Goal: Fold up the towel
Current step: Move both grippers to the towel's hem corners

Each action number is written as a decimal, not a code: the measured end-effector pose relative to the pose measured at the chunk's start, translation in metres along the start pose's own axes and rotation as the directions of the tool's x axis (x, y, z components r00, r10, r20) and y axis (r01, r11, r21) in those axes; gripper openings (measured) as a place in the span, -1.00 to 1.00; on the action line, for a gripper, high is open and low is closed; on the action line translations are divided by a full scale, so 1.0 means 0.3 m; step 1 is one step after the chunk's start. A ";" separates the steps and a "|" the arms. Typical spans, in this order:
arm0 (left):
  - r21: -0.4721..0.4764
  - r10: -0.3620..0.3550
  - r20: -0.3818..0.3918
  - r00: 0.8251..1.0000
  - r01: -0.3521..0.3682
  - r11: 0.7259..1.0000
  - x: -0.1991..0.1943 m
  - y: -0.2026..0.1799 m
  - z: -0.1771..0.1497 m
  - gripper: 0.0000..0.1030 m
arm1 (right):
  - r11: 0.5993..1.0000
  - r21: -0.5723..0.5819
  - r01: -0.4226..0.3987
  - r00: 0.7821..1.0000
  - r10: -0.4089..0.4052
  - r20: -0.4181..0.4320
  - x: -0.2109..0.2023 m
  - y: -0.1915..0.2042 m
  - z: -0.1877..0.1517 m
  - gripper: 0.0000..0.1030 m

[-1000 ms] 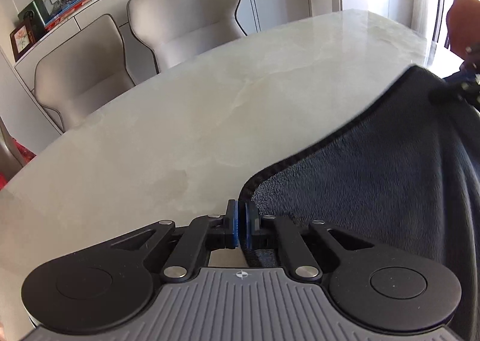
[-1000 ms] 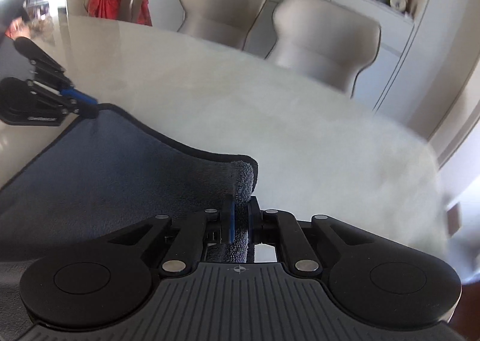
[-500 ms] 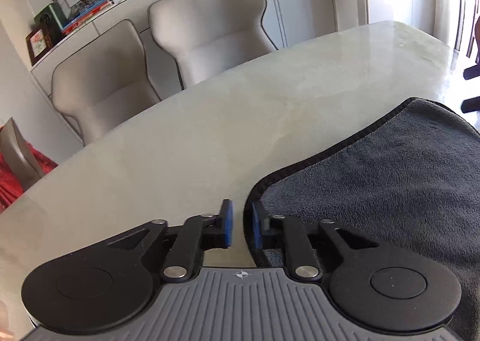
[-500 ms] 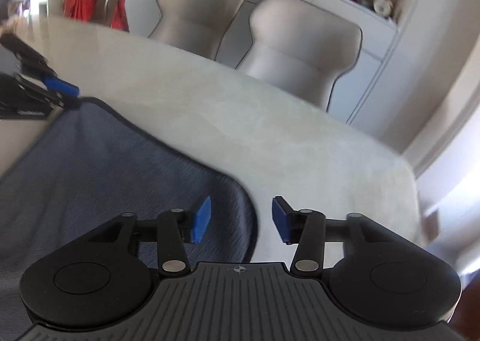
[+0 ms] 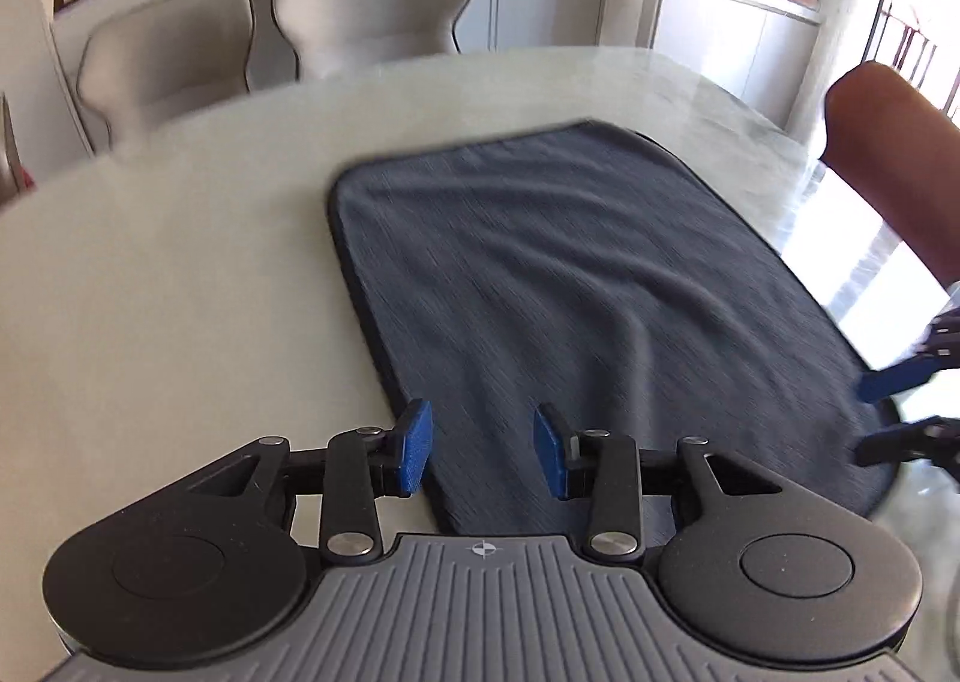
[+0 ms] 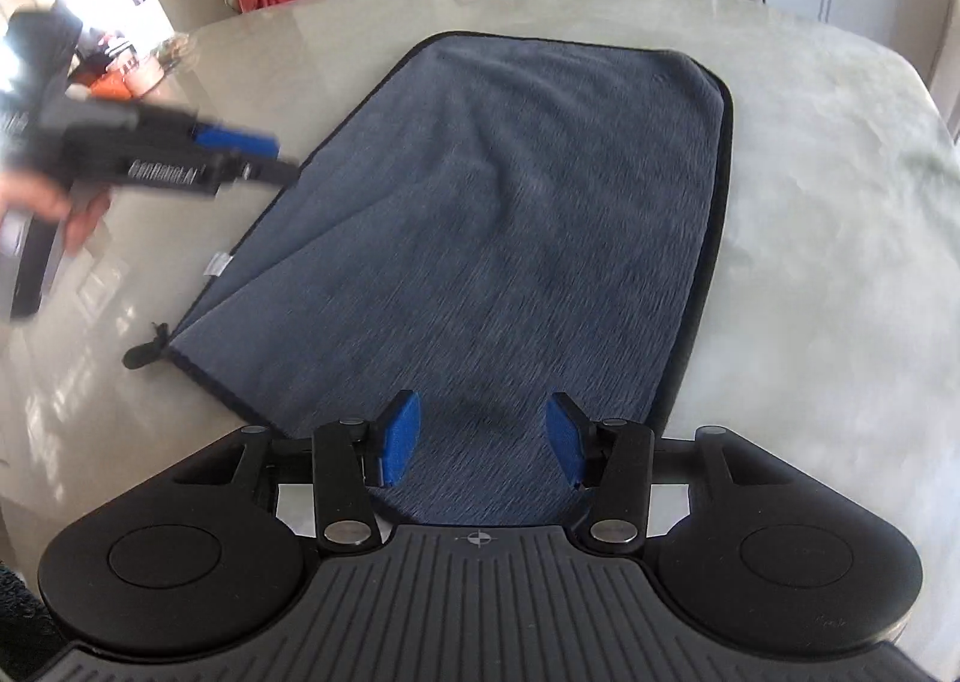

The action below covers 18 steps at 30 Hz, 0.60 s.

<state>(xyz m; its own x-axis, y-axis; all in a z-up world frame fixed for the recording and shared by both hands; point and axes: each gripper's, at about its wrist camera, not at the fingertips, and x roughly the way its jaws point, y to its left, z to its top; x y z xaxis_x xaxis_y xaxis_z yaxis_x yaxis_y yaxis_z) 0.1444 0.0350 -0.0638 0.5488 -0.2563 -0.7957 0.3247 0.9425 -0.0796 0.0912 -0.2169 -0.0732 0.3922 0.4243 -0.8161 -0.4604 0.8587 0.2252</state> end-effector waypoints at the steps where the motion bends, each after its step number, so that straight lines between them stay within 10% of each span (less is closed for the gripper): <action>1: -0.020 -0.009 -0.003 1.000 0.009 1.000 -0.012 -0.021 -0.021 -0.24 | 1.000 -0.010 -0.004 1.000 0.004 0.011 0.000 0.010 -0.009 -0.06; 18: -0.075 0.036 -0.135 0.990 -0.046 0.996 -0.044 -0.128 -0.173 -0.03 | 1.000 0.013 0.014 0.999 -0.014 -0.037 -0.049 -0.051 -0.087 -0.06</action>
<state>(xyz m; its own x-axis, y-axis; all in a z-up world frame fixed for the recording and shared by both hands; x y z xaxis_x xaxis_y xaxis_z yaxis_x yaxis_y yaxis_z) 0.0847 0.0133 -0.0814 0.4515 -0.1912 -0.8715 0.2402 0.9668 -0.0877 0.0717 -0.2439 -0.0786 0.3684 0.4015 -0.8385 -0.4441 0.8684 0.2206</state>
